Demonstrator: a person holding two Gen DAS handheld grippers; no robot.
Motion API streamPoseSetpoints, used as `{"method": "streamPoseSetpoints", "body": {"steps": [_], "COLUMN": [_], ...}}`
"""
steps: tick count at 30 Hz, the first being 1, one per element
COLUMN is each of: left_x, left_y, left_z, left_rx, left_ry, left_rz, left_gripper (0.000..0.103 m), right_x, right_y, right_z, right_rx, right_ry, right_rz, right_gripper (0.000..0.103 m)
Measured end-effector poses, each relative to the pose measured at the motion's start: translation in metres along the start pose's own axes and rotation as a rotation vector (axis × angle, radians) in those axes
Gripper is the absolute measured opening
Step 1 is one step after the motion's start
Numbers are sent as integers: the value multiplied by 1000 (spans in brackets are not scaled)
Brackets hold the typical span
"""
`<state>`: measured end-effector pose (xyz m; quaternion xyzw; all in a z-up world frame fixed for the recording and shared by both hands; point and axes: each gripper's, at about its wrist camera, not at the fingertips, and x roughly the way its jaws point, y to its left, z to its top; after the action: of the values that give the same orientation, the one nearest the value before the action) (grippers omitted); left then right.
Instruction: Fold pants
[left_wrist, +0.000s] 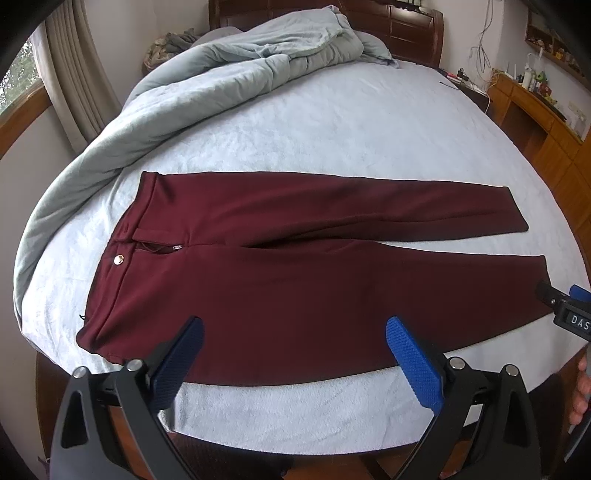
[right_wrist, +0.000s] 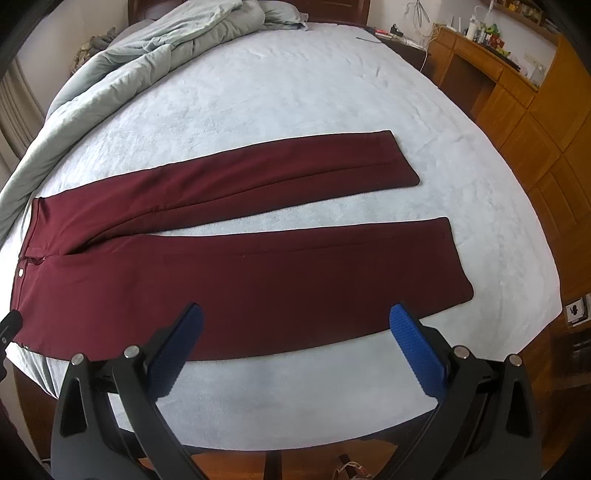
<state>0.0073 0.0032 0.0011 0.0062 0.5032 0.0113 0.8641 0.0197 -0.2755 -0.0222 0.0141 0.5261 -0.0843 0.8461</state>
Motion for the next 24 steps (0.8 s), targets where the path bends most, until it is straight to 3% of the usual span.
{"method": "streamPoseSetpoints", "body": {"steps": [24], "left_x": [4], "left_y": [-1], "left_z": [2], "left_rx": [-2], "left_ry": [5], "left_rz": [-2], "left_gripper": [99], "right_x": [6], "right_y": [-6], "right_z": [1], "right_rx": [21], "right_ry": [6], "right_rz": [11], "right_gripper": [100]}}
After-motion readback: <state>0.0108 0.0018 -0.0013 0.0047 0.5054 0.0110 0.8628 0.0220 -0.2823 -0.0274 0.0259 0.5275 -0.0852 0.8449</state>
